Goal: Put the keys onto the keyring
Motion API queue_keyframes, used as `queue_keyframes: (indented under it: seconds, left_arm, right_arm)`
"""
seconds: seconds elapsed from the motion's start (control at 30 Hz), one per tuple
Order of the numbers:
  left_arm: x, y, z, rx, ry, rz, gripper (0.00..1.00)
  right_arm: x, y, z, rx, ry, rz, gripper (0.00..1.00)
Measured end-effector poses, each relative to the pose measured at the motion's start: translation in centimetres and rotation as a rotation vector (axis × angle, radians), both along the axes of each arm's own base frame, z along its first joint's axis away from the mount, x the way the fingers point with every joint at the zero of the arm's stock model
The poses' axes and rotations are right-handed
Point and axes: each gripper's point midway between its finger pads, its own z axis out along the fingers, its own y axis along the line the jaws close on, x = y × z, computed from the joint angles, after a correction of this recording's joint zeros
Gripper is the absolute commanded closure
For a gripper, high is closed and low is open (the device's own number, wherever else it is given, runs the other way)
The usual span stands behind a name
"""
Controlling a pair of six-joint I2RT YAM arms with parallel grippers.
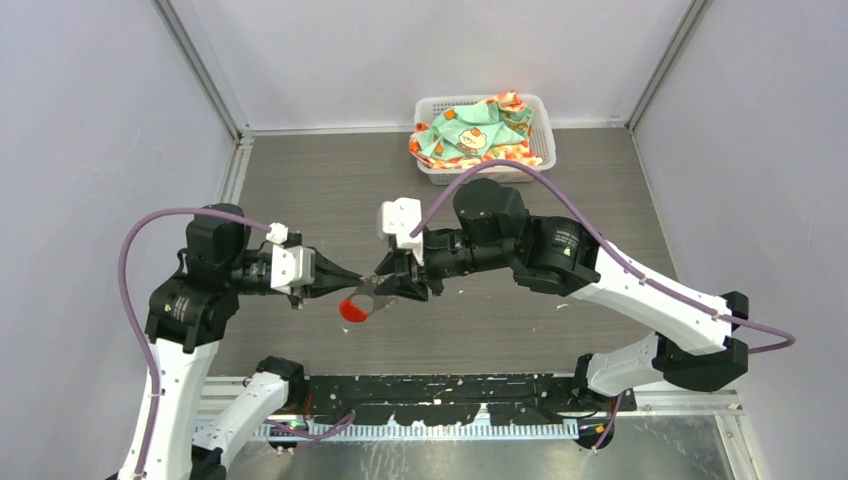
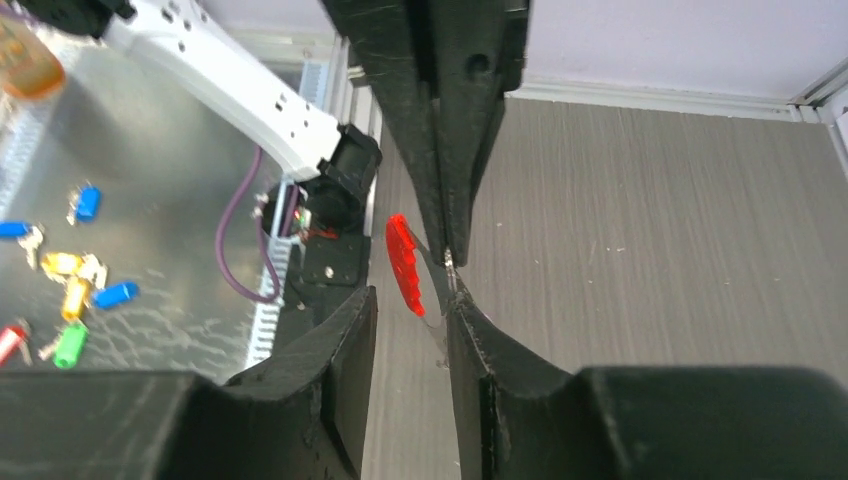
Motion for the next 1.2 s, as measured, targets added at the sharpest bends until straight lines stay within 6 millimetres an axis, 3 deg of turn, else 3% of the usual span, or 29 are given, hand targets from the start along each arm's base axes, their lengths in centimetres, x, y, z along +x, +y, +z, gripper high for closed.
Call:
queue_keyframes:
  seconds: [0.4,1.2]
  left_arm:
    - [0.2,-0.3,-0.6,0.02,0.101,-0.012,1.0]
    - [-0.4,-0.3,-0.9,0.036,0.102,-0.03,1.0]
  right_arm:
    - [0.1,0.6,-4.0,-0.209,-0.174,0.091,0.74]
    - [1.3,0.8,-3.0,-0.211,-0.252,0.066,0.75]
